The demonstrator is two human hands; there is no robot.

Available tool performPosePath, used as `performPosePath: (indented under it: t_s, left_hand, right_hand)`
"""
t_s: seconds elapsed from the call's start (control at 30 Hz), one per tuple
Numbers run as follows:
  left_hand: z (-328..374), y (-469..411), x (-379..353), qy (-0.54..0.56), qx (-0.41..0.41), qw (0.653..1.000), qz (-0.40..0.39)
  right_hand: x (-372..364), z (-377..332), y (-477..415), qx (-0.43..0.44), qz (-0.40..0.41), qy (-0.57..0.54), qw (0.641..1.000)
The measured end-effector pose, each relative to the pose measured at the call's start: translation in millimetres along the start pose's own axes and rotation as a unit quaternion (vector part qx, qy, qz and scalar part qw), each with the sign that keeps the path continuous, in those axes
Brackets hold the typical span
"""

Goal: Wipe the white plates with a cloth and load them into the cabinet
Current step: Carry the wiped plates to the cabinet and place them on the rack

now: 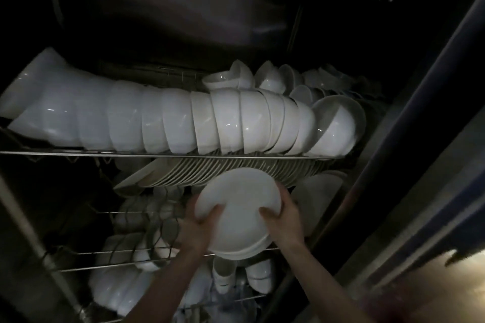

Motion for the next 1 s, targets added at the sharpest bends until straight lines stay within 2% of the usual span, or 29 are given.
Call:
performPosePath:
  t_s: [0.27, 0.5, 0.63, 0.77, 0.9, 1.0]
  left_hand:
    - [-13.6, -12.6, -51.6, -0.022, 0.033, 0.999, -0.034]
    - [-23.1, -17.6, -89.5, -0.047, 0.026, 0.987, -0.149]
    - [-25.6, -13.4, -98.4, -0.121, 0.016, 0.970, -0.210]
    - [-22.2, -8.3, -101.1, -0.232, -0.008, 0.951, -0.204]
    - [-10.8, -4.8, -94.0, -0.284, -0.039, 0.944, -0.165]
    - [-1.8, -1.7, -94.1, -0.401, -0.112, 0.897, -0.152]
  right_hand:
    - [13.4, 6.1, -24.1, -0.003, 0.057, 0.090, 0.994]
    - [21.9, 4.8, -31.3, 0.016, 0.091, 0.144, 0.985]
    - [24.4, 1.2, -35.9, 0.028, 0.082, 0.152, 0.985]
    - [24.1, -4.6, -40.0, 0.036, 0.076, 0.169, 0.982]
    - [21.8, -6.7, -42.2, 0.038, 0.069, 0.196, 0.977]
    - [17.4, -6.8, -42.8, 0.033, 0.068, 0.223, 0.972]
Point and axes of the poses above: each hand's wrist, its own y-axis away from the middle knuckle, its own x-axis out of the back of the hand, z = x × y, the point moved 6 cm from there along -y, towards the middle knuckle, and after that the axes turned 6 degrees about -y, right-handed, at the moved point
